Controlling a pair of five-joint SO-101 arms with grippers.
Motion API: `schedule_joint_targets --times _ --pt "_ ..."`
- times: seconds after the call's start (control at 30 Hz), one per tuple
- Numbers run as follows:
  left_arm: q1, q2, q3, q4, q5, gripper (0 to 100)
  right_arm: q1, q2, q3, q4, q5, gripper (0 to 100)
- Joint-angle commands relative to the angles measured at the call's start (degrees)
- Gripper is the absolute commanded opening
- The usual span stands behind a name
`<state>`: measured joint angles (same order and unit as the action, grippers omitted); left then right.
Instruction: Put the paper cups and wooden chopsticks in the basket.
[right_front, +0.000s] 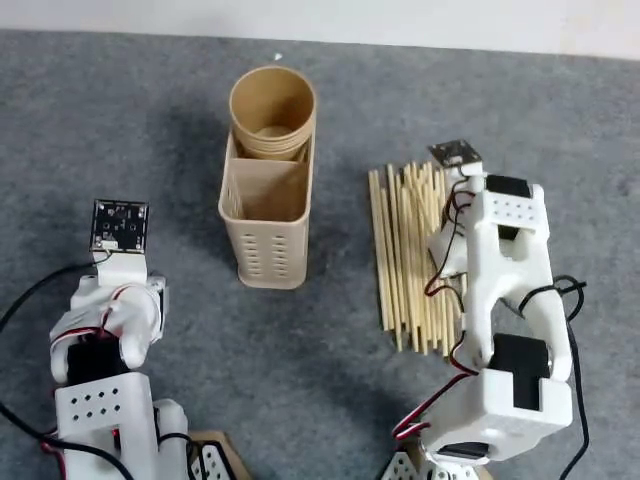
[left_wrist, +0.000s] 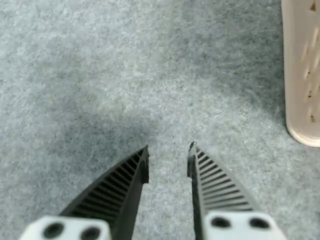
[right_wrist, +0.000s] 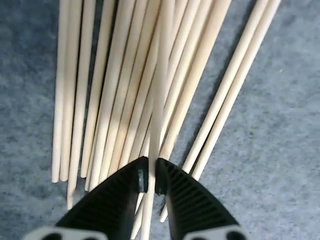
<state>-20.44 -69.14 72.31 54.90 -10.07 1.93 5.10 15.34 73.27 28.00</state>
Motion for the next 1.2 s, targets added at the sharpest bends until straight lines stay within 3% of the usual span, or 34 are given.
schedule_joint_targets --times 0.0,0.13,0.47,0.63,0.73,1.17 --pt "0.84 -0.22 -0.22 -0.97 0.62 16 -0.57 1.1 -1.8 -2.15 -0.7 6.6" --pt "0.84 -0.22 -0.22 -0.97 0.62 16 -0.31 5.85 -0.92 -2.51 -0.7 10.9" --pt "0.84 -0.22 -0.22 -0.97 0.62 16 -0.66 10.86 -1.01 -2.95 -0.53 10.8" --pt "0.84 -0.22 -0.22 -0.97 0.62 16 -0.57 10.95 -1.01 -3.38 -0.62 0.1" --pt "0.84 -0.22 -0.22 -0.97 0.62 16 -0.4 10.59 -1.1 -3.38 -0.7 0.7" --pt "0.84 -0.22 -0.22 -0.97 0.62 16 -2.42 -2.59 -17.54 1.36 -12.31 0.5"
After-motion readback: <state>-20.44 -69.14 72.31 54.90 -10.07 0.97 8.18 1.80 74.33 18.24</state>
